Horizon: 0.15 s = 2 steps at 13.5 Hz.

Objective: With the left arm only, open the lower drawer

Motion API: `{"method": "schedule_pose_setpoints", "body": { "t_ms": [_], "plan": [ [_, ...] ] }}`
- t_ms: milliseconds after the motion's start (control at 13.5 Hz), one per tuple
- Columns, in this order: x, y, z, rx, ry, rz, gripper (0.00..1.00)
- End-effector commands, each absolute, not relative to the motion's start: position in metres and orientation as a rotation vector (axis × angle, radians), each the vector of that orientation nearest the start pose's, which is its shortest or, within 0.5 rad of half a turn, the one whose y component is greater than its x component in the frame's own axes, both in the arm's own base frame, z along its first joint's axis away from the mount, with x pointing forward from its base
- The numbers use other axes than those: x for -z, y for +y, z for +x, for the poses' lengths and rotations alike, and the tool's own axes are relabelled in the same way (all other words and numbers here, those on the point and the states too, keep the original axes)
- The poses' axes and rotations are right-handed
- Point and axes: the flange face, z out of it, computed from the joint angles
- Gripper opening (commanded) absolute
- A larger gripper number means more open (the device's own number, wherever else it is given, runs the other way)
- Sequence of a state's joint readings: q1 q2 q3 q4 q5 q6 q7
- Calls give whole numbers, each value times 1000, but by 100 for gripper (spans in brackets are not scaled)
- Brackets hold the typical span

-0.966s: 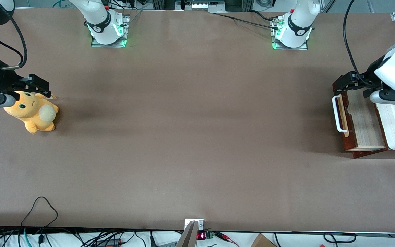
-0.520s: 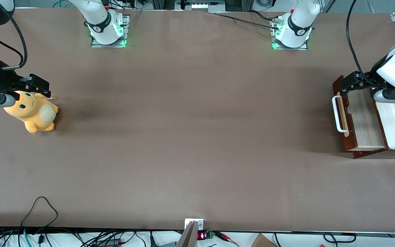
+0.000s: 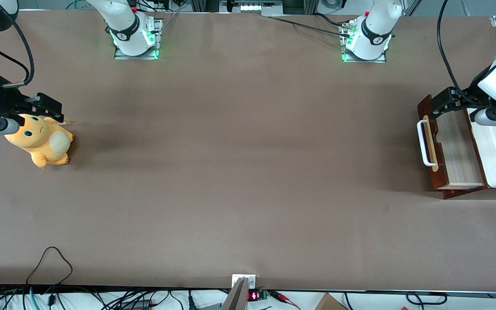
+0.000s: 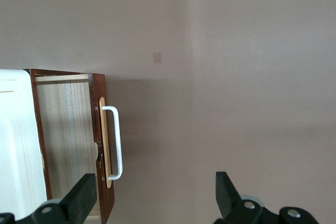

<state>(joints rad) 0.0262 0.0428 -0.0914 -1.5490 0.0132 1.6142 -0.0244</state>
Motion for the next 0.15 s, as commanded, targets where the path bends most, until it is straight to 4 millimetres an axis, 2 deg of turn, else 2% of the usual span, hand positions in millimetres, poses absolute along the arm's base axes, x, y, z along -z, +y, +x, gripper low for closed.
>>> {"method": "schedule_pose_setpoints", "body": {
  "t_ms": [0, 74],
  "plan": [
    [-621, -33, 570, 31, 55, -3151, 100],
    [-621, -33, 570, 31, 58, -3151, 100]
  ]
}}
